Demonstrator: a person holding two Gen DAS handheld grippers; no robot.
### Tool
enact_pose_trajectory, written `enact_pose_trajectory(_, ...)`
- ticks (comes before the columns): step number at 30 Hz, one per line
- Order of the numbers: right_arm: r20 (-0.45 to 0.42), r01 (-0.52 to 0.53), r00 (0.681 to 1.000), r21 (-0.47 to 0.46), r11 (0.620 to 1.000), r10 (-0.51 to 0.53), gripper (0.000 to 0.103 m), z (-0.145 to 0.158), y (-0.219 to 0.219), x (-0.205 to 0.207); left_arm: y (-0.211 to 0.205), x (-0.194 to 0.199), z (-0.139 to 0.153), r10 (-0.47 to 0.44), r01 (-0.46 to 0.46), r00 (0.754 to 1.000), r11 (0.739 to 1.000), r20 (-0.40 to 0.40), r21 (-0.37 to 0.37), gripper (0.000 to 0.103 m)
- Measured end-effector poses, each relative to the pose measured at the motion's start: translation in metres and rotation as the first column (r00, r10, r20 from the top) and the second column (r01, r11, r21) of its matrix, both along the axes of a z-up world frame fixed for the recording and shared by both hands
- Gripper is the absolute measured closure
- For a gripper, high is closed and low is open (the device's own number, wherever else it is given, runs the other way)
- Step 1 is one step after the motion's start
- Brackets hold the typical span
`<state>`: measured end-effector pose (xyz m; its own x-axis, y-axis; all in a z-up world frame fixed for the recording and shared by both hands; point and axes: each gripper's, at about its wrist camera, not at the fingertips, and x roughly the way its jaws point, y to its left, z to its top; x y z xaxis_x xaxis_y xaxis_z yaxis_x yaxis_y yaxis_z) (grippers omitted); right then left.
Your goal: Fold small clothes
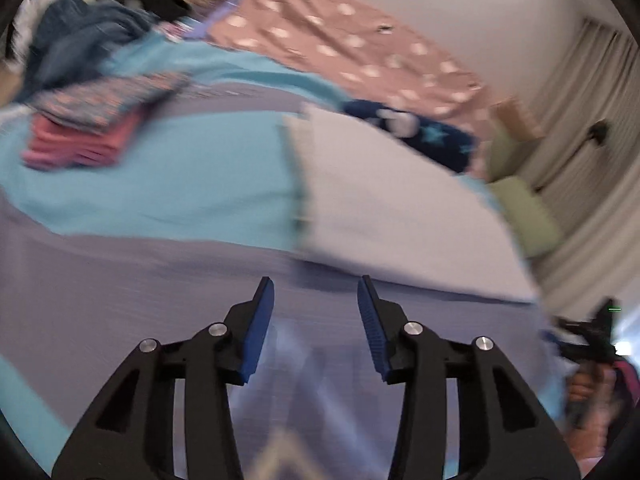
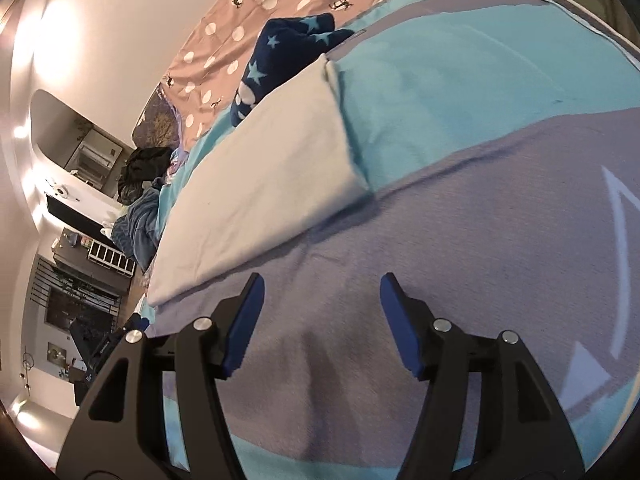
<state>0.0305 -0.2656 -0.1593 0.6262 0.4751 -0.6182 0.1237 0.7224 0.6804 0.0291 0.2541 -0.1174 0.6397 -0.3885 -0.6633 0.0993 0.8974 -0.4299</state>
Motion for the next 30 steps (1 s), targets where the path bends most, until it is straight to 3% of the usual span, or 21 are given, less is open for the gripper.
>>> enact_pose_trajectory(3, -0.009, 0.004, 1.0, 0.049, 0.999, -0.004, 0.041, -0.006, 0.0, 0.009, -0.013, 0.008, -0.012, -0.032, 0.028, 0.999, 0.994, -0.04, -0.103, 0.059)
enact_pose_trajectory(6, -0.027, 0.033, 0.999, 0.133, 0.991, -0.03, 0.039, -0.015, -0.002, 0.022, -0.021, 0.02, -0.03, -0.019, -0.001, 0.993, 0.985, -0.118, -0.172, 0.059)
enact_pose_trajectory(12, -0.056, 0.154, 0.988, 0.243, 0.958, -0.145, 0.038, -0.027, -0.006, 0.049, -0.013, 0.048, -0.046, 0.041, -0.097, 0.987, 0.92, -0.153, -0.38, 0.059)
enact_pose_trajectory(18, -0.034, 0.263, 0.964, 0.235, 0.936, -0.263, 0.037, -0.026, 0.001, 0.059, -0.027, 0.064, -0.042, 0.052, -0.102, 0.988, 0.926, -0.143, -0.363, 0.059)
enact_pose_trajectory(23, -0.014, 0.266, 0.963, 0.224, 0.938, -0.27, 0.042, -0.026, 0.005, 0.071, -0.031, 0.071, -0.04, 0.043, -0.092, 0.99, 0.922, -0.135, -0.377, 0.051)
enact_pose_trajectory(25, -0.01, 0.272, 0.961, 0.213, 0.938, -0.277, 0.049, -0.027, 0.005, 0.073, -0.031, 0.073, -0.041, 0.037, -0.085, 0.99, 0.924, -0.135, -0.374, 0.051)
enact_pose_trajectory(30, 0.004, 0.271, 0.961, 0.186, 0.944, -0.277, 0.051, -0.028, 0.008, 0.08, -0.032, 0.078, -0.042, 0.063, -0.101, 0.991, 0.926, -0.115, -0.364, 0.054)
